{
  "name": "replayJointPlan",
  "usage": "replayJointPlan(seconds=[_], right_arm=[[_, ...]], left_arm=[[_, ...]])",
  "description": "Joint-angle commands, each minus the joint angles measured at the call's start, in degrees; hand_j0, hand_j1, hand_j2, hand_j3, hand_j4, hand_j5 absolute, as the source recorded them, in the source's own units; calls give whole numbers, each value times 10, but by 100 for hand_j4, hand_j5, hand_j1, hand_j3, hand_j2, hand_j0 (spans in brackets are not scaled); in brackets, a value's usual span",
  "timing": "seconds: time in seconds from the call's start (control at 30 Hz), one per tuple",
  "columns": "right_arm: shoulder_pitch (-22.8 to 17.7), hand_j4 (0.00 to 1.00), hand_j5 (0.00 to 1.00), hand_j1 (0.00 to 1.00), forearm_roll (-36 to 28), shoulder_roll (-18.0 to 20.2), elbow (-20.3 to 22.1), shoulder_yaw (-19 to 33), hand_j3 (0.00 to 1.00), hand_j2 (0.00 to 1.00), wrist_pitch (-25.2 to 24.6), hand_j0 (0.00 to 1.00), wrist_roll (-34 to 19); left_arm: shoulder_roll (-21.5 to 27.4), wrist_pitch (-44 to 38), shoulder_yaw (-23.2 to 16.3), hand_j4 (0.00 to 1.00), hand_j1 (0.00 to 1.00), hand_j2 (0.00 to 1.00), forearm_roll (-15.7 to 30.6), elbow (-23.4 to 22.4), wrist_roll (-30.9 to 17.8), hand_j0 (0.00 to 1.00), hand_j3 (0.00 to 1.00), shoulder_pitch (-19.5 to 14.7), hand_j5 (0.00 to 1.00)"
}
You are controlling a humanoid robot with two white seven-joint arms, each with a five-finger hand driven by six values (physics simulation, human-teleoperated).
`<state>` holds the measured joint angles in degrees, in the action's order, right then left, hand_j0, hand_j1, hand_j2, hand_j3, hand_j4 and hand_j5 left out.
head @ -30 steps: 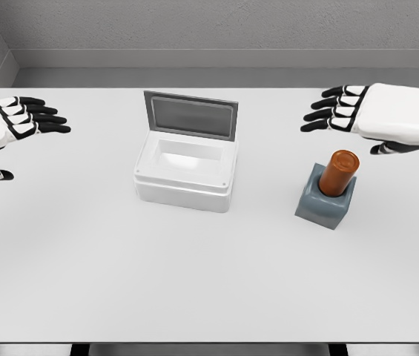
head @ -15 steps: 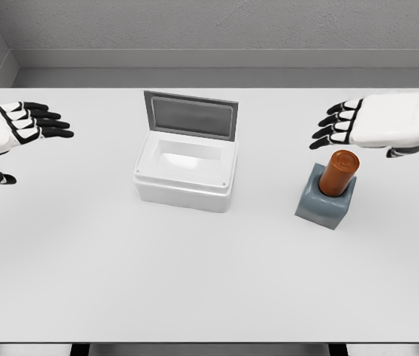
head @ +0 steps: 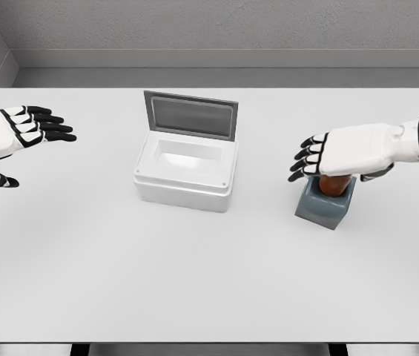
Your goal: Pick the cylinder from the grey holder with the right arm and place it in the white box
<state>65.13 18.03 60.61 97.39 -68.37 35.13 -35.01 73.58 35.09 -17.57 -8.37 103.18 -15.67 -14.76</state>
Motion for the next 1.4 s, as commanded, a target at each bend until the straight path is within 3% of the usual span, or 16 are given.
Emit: replayJointPlan(seconds=[0.0,0.2,0.4,0.67,0.77,1.03,1.13,1.37], right_arm=[[0,100,100,100,4,-10,-11,-2,100,100,-1,100,0],[1,97,97,97,19,-15,-19,-2,97,97,-1,97,0],[1,68,68,68,33,-14,-19,-3,68,68,-1,68,0],[4,67,67,67,35,-10,-7,-18,67,67,-1,67,0],[4,53,53,53,36,-9,-7,-17,53,53,-1,53,0],[20,45,45,45,36,-3,2,-16,45,45,-1,45,0],[22,45,45,45,35,6,21,-11,45,45,-1,45,0],[51,45,45,45,32,6,23,-10,45,45,-1,45,0]], left_arm=[[-1,-1,0,100,100,100,3,0,0,100,100,0,100],[-3,-1,0,100,100,100,3,0,-4,100,100,-4,100],[-9,-1,0,100,100,100,3,0,-8,100,100,-4,100],[-10,-1,0,100,100,100,3,0,-8,100,100,-4,100],[-10,-1,0,100,100,100,3,0,-8,100,100,-5,100],[-10,-1,-2,100,100,100,4,0,-8,100,100,-5,100],[-10,-1,-5,100,100,100,3,0,-8,100,100,-6,100],[-11,-1,-4,100,100,100,5,0,-8,100,100,-10,100]])
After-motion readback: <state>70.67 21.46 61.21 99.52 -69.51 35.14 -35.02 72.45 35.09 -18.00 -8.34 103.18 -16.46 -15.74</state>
